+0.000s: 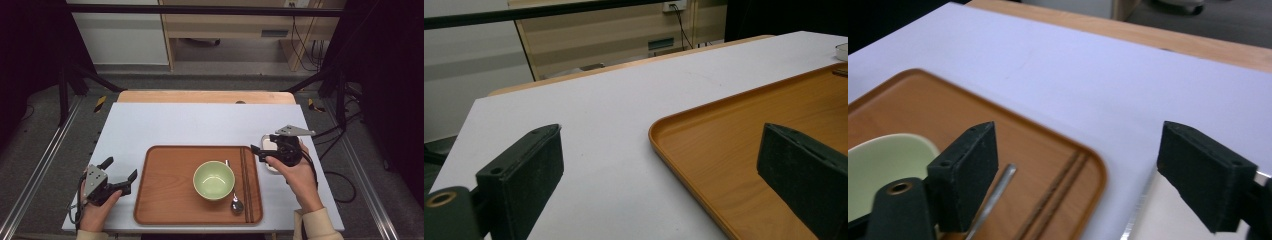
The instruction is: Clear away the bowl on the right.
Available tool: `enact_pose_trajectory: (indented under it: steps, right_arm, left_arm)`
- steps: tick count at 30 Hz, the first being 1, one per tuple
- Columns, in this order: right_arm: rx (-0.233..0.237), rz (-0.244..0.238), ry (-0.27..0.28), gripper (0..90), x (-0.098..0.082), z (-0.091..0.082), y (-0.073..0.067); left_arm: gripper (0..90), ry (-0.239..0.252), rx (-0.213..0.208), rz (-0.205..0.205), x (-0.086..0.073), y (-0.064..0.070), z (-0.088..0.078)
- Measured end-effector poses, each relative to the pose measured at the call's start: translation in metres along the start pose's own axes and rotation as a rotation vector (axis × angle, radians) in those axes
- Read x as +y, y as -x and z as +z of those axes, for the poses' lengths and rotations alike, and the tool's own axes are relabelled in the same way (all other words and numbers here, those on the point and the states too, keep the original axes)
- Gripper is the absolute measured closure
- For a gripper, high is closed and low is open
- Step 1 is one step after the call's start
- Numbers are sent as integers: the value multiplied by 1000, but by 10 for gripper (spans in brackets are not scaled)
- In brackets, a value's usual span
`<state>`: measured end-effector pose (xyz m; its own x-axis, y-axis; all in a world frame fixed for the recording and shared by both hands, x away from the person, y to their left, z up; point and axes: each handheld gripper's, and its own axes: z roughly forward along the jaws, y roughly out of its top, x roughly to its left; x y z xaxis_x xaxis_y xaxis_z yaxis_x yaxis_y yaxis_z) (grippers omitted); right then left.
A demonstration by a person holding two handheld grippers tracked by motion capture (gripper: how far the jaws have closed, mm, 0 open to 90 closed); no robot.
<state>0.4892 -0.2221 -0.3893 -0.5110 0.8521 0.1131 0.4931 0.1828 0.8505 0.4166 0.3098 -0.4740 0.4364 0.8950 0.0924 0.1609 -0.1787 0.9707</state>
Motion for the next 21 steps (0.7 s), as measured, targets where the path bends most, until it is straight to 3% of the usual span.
enact_pose_trajectory:
  steps: [4, 12, 16, 21]
  right_arm:
    - [-73, -15, 18, 103, -6, -5, 19]
    - [-197, 65, 25, 179, -17, -17, 51]
    - [-240, 95, 34, 181, -24, -23, 65]
    - [-288, 93, 49, 212, -31, -29, 79]
  left_arm:
    - [40, 5, 2, -6, 0, -1, -1]
    - [37, 4, -3, 1, 0, -1, -1]
    - [37, 7, -2, -2, 0, -1, -1]
    - [36, 7, -4, 0, 0, 0, -1]
